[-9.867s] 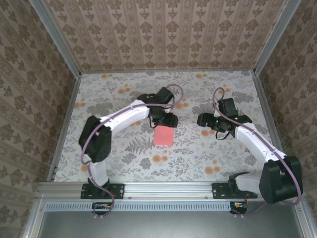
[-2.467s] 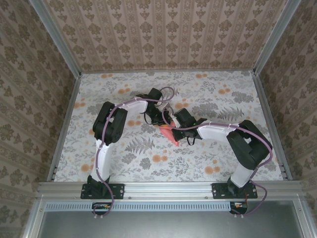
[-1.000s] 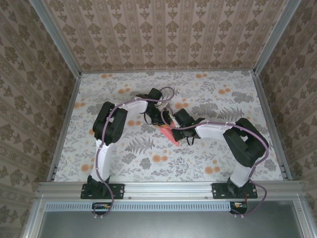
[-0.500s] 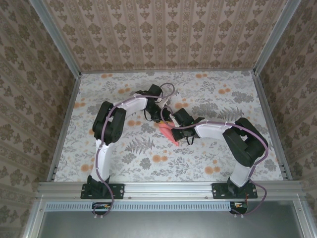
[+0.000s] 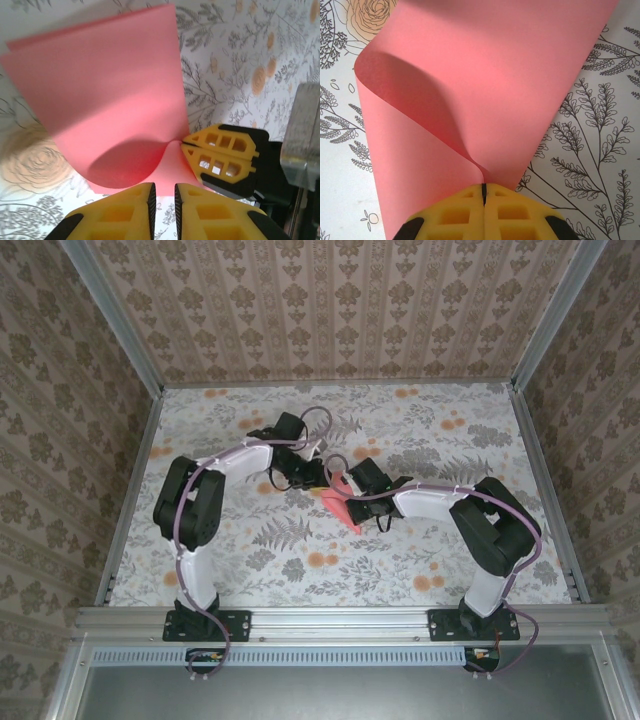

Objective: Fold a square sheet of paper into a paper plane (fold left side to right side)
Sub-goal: Third fold the triangle at the center of the table.

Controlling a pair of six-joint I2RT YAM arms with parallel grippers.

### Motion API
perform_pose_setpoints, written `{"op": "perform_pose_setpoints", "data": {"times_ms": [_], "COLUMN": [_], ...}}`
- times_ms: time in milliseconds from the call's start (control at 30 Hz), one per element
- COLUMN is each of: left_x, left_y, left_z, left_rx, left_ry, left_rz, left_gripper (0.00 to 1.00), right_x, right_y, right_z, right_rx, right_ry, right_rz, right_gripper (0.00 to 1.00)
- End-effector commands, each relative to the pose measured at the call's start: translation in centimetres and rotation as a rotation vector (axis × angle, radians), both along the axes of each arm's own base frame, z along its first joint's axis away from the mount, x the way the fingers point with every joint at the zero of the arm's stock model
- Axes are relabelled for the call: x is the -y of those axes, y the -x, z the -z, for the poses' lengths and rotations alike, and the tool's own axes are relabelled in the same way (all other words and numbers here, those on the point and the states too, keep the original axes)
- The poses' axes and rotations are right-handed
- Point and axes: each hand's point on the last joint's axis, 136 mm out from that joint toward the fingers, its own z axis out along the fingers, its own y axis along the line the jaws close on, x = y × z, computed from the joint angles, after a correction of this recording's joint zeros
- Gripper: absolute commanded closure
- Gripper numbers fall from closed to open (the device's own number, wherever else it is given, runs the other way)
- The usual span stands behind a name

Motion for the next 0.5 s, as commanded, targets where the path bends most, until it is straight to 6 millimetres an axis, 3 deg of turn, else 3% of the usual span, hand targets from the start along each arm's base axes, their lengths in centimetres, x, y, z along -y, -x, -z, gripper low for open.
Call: {"op": "perform_pose_setpoints", "data": {"times_ms": [0, 200, 467], "left_x": [1.5, 2.7, 2.3], "left_y": [0.5, 1.8, 2.8], "left_z": [-1.2, 0.4, 2.6], "left_rx": [0.012, -0.020, -0.053], "left_ry": [0.090, 0.071, 0.020], "left_rz": [0.016, 0.044, 0.044], "left_gripper": [0.80, 0.80, 0.82], "right_x": [1.1, 1.1, 1.3], "right_y": [1.8, 1.8, 1.9], "right_z": [2.0, 2.0, 2.1], "right_rx": [-0.098, -0.098, -0.102], "right_ry": [0.057, 0.059, 0.068], "right_rz": [-0.017, -0.015, -0.015], "right_gripper": [1.00, 1.00, 1.00]}}
